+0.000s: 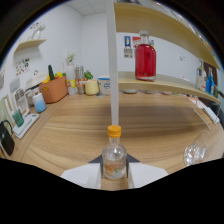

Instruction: Make me a cup of Mount Fuji.

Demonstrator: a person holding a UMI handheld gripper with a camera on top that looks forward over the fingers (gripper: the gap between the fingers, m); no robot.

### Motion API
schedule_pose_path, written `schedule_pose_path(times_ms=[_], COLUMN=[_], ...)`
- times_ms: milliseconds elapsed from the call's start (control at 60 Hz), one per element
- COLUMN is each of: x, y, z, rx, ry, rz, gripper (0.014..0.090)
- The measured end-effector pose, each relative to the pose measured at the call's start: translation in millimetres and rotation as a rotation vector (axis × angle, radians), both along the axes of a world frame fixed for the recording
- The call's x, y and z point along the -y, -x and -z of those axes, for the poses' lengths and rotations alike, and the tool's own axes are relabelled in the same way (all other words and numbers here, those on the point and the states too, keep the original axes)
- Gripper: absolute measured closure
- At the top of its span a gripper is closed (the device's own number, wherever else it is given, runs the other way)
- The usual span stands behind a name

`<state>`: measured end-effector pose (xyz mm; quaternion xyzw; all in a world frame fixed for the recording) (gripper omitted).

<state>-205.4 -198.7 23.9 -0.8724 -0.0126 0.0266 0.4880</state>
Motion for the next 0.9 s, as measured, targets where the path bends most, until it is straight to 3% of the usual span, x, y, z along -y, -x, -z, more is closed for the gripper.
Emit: schedule_pose_path(times_ms=[200, 500, 583, 633, 700, 717, 900], x=[7.4, 21.8, 28.9, 33.4, 39.2, 40.3, 58.1], y=[1.9, 1.9, 4.1, 5.8, 4.4, 4.0, -34.5], z=[14.1, 18.3, 20.0, 17.5, 6.6, 2.2, -66.3], rx=[-0.003, 0.002, -0.017, -0.036, -0.047, -0.051, -0.021], ry=[0.079, 0.1, 0.128, 0.14, 0.133, 0.125, -0.045], rz=[-0.014, -0.038, -0.057, -0.073, -0.091, -0.097, -0.133], gripper=[0.069, 0.0671, 0.0596, 0.0501, 0.0235, 0.0204, 0.0185])
